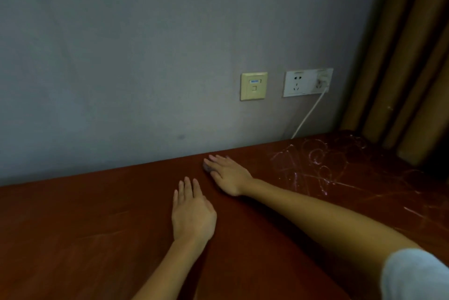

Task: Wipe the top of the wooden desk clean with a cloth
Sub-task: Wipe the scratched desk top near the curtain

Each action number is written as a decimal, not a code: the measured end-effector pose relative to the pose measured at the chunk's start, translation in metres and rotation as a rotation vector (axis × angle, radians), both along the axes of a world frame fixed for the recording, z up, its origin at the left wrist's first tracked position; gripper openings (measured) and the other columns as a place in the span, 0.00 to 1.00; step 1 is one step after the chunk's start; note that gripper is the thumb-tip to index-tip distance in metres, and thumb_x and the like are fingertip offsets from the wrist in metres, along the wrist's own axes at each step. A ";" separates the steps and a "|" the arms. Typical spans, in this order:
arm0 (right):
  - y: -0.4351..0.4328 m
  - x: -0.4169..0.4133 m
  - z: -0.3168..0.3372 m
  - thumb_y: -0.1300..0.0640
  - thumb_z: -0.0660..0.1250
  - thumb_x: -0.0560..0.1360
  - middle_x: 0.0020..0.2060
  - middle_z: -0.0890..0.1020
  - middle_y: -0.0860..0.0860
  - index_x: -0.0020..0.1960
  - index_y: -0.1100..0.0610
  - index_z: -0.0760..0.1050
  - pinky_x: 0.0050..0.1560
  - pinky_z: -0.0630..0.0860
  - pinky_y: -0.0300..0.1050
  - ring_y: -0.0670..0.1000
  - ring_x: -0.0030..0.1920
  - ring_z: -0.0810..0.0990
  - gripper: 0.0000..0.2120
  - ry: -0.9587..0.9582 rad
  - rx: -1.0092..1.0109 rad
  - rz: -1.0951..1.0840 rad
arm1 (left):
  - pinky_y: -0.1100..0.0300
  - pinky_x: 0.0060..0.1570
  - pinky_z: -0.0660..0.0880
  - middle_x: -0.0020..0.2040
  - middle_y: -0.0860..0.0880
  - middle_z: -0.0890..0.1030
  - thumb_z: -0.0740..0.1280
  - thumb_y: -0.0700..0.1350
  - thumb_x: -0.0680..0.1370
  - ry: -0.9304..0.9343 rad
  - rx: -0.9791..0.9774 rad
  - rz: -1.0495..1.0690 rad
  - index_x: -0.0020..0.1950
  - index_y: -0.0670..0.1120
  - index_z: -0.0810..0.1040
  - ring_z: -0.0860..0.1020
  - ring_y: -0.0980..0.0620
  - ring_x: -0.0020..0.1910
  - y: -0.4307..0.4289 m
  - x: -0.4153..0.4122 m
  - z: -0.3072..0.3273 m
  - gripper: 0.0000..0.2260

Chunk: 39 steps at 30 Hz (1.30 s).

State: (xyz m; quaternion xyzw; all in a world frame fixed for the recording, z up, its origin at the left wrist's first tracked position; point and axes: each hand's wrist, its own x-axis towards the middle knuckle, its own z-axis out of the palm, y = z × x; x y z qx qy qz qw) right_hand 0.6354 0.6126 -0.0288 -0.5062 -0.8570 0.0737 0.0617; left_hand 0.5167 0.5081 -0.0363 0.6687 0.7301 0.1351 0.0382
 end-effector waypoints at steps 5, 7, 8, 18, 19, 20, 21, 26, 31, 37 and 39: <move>0.045 0.022 0.005 0.53 0.47 0.83 0.77 0.55 0.54 0.77 0.55 0.53 0.74 0.45 0.45 0.51 0.77 0.52 0.23 0.048 -0.012 -0.125 | 0.56 0.76 0.43 0.79 0.46 0.45 0.45 0.49 0.83 -0.024 0.009 -0.014 0.79 0.44 0.46 0.44 0.50 0.78 0.005 -0.004 -0.003 0.25; 0.059 0.046 0.004 0.53 0.47 0.83 0.76 0.57 0.55 0.77 0.57 0.55 0.75 0.47 0.45 0.52 0.76 0.55 0.23 0.042 0.003 -0.197 | 0.56 0.76 0.43 0.79 0.46 0.45 0.45 0.49 0.83 -0.029 0.014 -0.015 0.79 0.44 0.46 0.44 0.51 0.78 0.005 -0.004 -0.004 0.25; 0.065 0.061 0.004 0.53 0.47 0.83 0.76 0.58 0.56 0.77 0.58 0.55 0.75 0.49 0.45 0.53 0.76 0.56 0.23 0.047 0.019 -0.243 | 0.56 0.76 0.43 0.79 0.46 0.45 0.45 0.49 0.83 -0.031 0.014 -0.018 0.79 0.44 0.46 0.44 0.51 0.78 0.004 -0.004 -0.005 0.24; -0.002 0.117 -0.002 0.51 0.46 0.83 0.78 0.50 0.54 0.78 0.55 0.48 0.75 0.43 0.47 0.52 0.77 0.48 0.25 -0.018 0.014 -0.320 | 0.55 0.76 0.44 0.79 0.45 0.49 0.45 0.48 0.83 -0.009 0.044 -0.062 0.79 0.43 0.49 0.46 0.50 0.78 0.002 0.007 0.002 0.24; -0.012 0.112 -0.002 0.51 0.46 0.83 0.78 0.50 0.54 0.78 0.55 0.48 0.75 0.42 0.47 0.52 0.77 0.47 0.25 -0.025 0.021 -0.286 | 0.56 0.77 0.44 0.79 0.45 0.50 0.46 0.47 0.83 -0.004 0.054 -0.091 0.78 0.43 0.50 0.47 0.51 0.78 0.001 0.013 0.003 0.23; -0.021 0.104 -0.002 0.51 0.46 0.83 0.78 0.50 0.53 0.78 0.54 0.47 0.75 0.42 0.46 0.51 0.77 0.47 0.25 -0.033 0.027 -0.246 | 0.56 0.77 0.44 0.79 0.45 0.50 0.46 0.48 0.83 -0.007 0.053 -0.108 0.78 0.43 0.50 0.47 0.50 0.78 0.000 0.020 0.003 0.24; -0.029 0.095 -0.002 0.51 0.46 0.83 0.78 0.49 0.53 0.78 0.54 0.47 0.75 0.41 0.46 0.51 0.77 0.47 0.25 -0.036 0.030 -0.205 | 0.55 0.76 0.44 0.79 0.44 0.49 0.46 0.48 0.83 -0.012 0.044 -0.112 0.79 0.42 0.49 0.46 0.50 0.78 -0.001 0.030 0.003 0.24; -0.022 0.067 -0.002 0.53 0.46 0.83 0.78 0.51 0.51 0.78 0.53 0.49 0.75 0.41 0.46 0.50 0.77 0.47 0.24 -0.023 0.023 -0.051 | 0.52 0.76 0.43 0.79 0.42 0.45 0.44 0.49 0.83 0.011 -0.002 -0.117 0.78 0.41 0.45 0.43 0.47 0.78 0.001 0.067 0.001 0.25; 0.016 0.066 0.004 0.53 0.46 0.83 0.77 0.51 0.53 0.78 0.54 0.50 0.75 0.42 0.45 0.51 0.77 0.48 0.23 -0.014 -0.008 -0.073 | 0.53 0.76 0.42 0.79 0.44 0.43 0.43 0.50 0.83 0.027 -0.018 -0.114 0.78 0.42 0.43 0.42 0.49 0.78 0.003 0.066 0.000 0.25; 0.059 0.105 0.006 0.53 0.46 0.83 0.77 0.54 0.54 0.77 0.57 0.53 0.75 0.46 0.45 0.52 0.77 0.52 0.23 0.018 -0.016 -0.264 | 0.54 0.76 0.41 0.79 0.45 0.42 0.43 0.51 0.83 -0.003 -0.022 -0.126 0.79 0.43 0.42 0.41 0.50 0.78 0.003 0.065 0.000 0.25; 0.065 0.127 0.004 0.53 0.46 0.83 0.77 0.55 0.55 0.77 0.57 0.53 0.76 0.48 0.47 0.53 0.77 0.53 0.23 0.021 -0.007 -0.347 | 0.54 0.76 0.41 0.79 0.46 0.42 0.43 0.51 0.83 -0.011 -0.020 -0.130 0.79 0.43 0.42 0.41 0.50 0.78 0.003 0.064 -0.001 0.25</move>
